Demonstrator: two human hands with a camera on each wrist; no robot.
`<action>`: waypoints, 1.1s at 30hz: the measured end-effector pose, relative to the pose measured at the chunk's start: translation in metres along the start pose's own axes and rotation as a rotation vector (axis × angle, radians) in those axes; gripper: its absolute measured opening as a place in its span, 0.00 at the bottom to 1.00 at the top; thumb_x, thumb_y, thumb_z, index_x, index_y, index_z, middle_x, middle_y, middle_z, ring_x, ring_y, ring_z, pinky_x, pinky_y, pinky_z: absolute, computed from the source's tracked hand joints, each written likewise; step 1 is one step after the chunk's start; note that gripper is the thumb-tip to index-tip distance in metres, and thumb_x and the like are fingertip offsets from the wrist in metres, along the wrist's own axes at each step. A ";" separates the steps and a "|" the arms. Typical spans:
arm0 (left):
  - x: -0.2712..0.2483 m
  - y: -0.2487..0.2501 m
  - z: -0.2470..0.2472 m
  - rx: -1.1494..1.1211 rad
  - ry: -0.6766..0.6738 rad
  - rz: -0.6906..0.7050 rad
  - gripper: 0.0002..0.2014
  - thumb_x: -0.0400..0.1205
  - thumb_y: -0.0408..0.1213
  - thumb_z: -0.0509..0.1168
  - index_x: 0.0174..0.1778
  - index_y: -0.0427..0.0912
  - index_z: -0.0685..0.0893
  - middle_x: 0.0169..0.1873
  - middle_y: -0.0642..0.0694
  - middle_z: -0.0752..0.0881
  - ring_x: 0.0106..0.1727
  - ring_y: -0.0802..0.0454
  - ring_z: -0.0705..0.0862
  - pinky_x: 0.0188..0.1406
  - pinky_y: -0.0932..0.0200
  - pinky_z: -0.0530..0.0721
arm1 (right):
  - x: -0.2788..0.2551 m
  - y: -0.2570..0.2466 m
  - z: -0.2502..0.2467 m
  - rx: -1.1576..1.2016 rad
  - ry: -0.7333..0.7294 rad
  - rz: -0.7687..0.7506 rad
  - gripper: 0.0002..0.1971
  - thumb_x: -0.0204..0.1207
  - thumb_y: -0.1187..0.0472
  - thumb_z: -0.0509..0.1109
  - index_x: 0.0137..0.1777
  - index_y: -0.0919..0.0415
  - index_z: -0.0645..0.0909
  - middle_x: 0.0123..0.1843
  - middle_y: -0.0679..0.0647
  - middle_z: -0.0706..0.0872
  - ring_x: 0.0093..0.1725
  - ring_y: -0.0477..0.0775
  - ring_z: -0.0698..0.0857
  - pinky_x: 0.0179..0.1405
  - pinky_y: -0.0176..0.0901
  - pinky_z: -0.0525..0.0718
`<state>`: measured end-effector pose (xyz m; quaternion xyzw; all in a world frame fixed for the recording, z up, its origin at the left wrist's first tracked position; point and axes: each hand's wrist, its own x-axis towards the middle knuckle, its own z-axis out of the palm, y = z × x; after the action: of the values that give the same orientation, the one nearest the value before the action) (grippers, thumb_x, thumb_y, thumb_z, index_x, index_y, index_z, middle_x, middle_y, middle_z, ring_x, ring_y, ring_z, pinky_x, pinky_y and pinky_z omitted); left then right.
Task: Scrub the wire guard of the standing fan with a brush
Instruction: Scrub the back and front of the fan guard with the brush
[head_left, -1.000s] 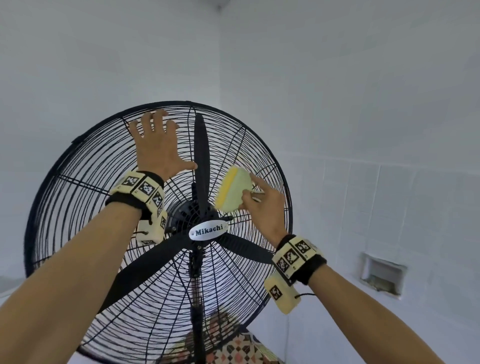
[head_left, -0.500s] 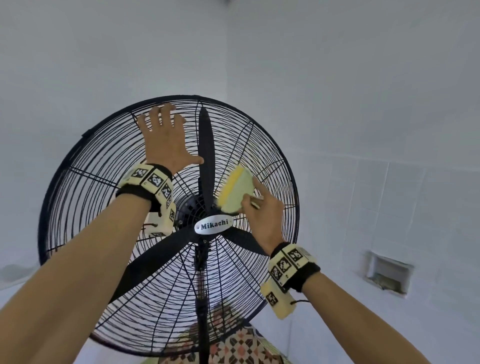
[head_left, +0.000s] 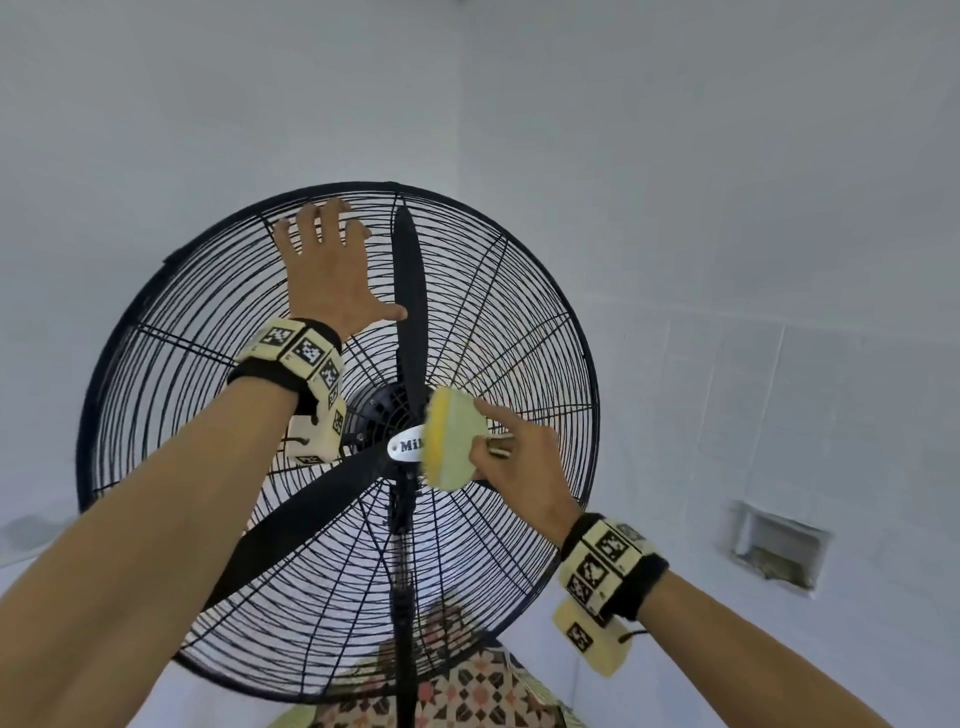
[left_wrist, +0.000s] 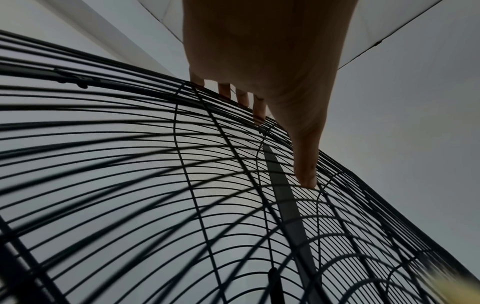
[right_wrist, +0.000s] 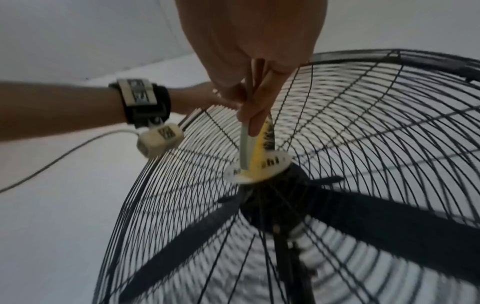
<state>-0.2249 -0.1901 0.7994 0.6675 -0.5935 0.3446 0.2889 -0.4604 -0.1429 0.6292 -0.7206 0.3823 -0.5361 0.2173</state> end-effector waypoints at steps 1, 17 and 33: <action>0.000 0.000 0.000 -0.001 0.000 0.000 0.58 0.62 0.74 0.79 0.82 0.42 0.71 0.87 0.38 0.60 0.87 0.32 0.56 0.85 0.24 0.49 | 0.001 -0.004 -0.005 0.009 0.000 -0.009 0.26 0.83 0.67 0.72 0.81 0.58 0.76 0.61 0.52 0.89 0.50 0.40 0.91 0.37 0.38 0.92; -0.001 0.004 -0.003 0.028 0.007 0.010 0.60 0.61 0.76 0.77 0.82 0.40 0.70 0.86 0.40 0.61 0.87 0.35 0.58 0.86 0.28 0.53 | 0.043 -0.020 -0.005 -0.102 0.149 -0.142 0.24 0.83 0.60 0.73 0.78 0.56 0.79 0.57 0.46 0.88 0.49 0.38 0.89 0.47 0.28 0.88; -0.002 0.010 -0.008 0.050 0.003 0.001 0.60 0.62 0.75 0.78 0.82 0.39 0.69 0.86 0.38 0.62 0.87 0.33 0.59 0.85 0.26 0.55 | 0.075 -0.033 -0.017 -0.325 0.262 -0.053 0.21 0.79 0.60 0.74 0.72 0.63 0.82 0.47 0.54 0.89 0.47 0.51 0.90 0.44 0.44 0.92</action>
<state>-0.2360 -0.1841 0.8019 0.6737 -0.5845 0.3605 0.2730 -0.4558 -0.1797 0.7045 -0.6800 0.4697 -0.5621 0.0323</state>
